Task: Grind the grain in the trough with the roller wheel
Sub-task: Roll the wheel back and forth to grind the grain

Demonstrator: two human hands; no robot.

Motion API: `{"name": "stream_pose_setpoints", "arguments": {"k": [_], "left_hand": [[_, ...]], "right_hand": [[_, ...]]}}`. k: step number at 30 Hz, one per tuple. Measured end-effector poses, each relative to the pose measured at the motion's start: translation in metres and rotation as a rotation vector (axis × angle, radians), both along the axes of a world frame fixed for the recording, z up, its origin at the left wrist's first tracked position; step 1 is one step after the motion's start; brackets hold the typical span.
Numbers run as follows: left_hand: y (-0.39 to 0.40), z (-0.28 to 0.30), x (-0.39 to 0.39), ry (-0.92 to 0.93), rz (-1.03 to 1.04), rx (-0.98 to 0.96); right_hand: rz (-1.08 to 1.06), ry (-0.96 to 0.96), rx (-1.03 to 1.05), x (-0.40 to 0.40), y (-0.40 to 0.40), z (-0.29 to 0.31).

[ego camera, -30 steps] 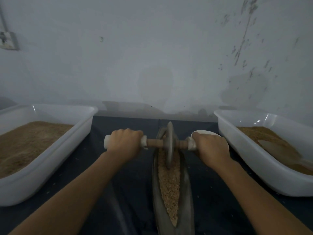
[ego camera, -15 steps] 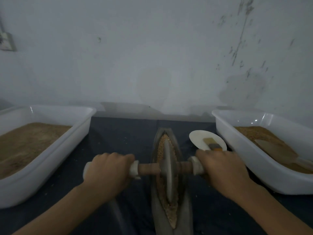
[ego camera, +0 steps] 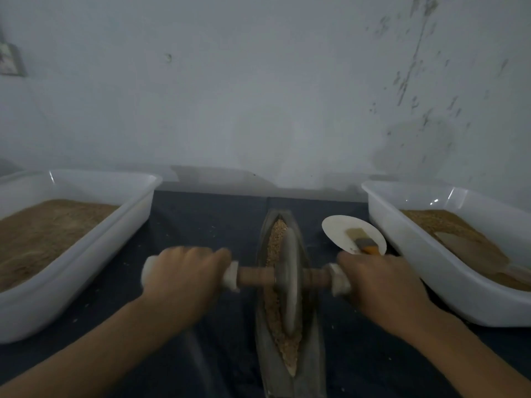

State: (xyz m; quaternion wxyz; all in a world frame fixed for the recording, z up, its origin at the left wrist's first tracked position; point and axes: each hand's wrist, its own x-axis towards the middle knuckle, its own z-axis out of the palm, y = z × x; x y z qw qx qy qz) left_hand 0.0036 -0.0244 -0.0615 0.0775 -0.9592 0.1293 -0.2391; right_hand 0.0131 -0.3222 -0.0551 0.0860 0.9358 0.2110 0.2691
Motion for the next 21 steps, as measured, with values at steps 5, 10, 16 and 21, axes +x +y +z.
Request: {"name": "stream_pose_setpoints", "arguments": {"k": [5, 10, 16, 21], "left_hand": [[0.005, 0.002, -0.022, -0.063, -0.072, 0.041], [-0.009, 0.002, 0.042, -0.047, 0.099, 0.028], [-0.016, 0.011, 0.071, 0.014, 0.11, -0.05], [-0.003, 0.004, 0.005, 0.045, 0.054, -0.016]], "right_hand": [[0.052, 0.004, 0.044, -0.022, -0.007, -0.006], [-0.072, -0.057, 0.023, 0.047, 0.002, -0.019], [-0.161, 0.064, 0.067, 0.082, 0.01, -0.01], [-0.014, -0.023, 0.053, -0.002, -0.001, -0.005]]}}
